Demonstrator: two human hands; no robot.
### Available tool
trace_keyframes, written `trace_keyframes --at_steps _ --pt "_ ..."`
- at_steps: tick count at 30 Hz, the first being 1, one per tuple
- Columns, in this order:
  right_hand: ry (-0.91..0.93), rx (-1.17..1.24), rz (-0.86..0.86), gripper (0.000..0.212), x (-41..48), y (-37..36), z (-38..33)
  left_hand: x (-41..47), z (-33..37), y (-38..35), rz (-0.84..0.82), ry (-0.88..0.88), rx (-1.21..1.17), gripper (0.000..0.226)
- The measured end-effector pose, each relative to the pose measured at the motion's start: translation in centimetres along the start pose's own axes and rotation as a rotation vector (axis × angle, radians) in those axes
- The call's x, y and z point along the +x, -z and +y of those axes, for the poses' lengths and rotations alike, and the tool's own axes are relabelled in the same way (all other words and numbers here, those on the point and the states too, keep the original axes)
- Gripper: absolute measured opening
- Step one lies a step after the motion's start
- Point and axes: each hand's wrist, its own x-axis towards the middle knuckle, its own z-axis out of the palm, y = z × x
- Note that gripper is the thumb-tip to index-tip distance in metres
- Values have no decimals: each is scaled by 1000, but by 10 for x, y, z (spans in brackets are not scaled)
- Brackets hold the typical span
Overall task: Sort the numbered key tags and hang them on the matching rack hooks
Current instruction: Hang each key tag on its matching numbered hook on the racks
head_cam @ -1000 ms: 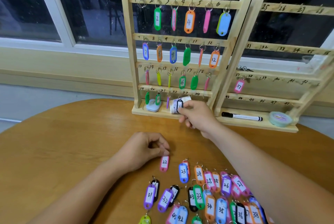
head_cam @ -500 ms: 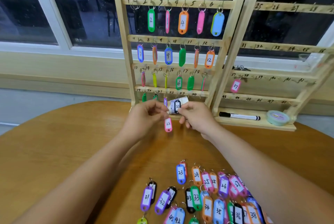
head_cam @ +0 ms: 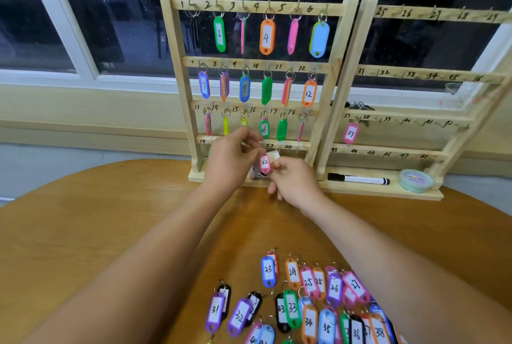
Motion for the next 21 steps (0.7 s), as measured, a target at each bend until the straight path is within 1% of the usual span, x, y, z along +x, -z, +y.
trace_keyframes --at_steps 5,12,15,17,21 --pt "-1 -11 8 9 1 -2 3 4 0 -1 20 -22 49 21" --pt "29 -30 7 10 -3 0 1 9 2 -3 14 -57 119 20" --pt "42 -67 8 9 -5 3 1 8 1 -1 55 -101 155 21" --pt "66 -104 23 8 -10 8 -1 4 -1 2 81 -130 157 17" --pt "108 -150 30 3 -25 22 -3 -17 -4 15 49 -65 105 8"
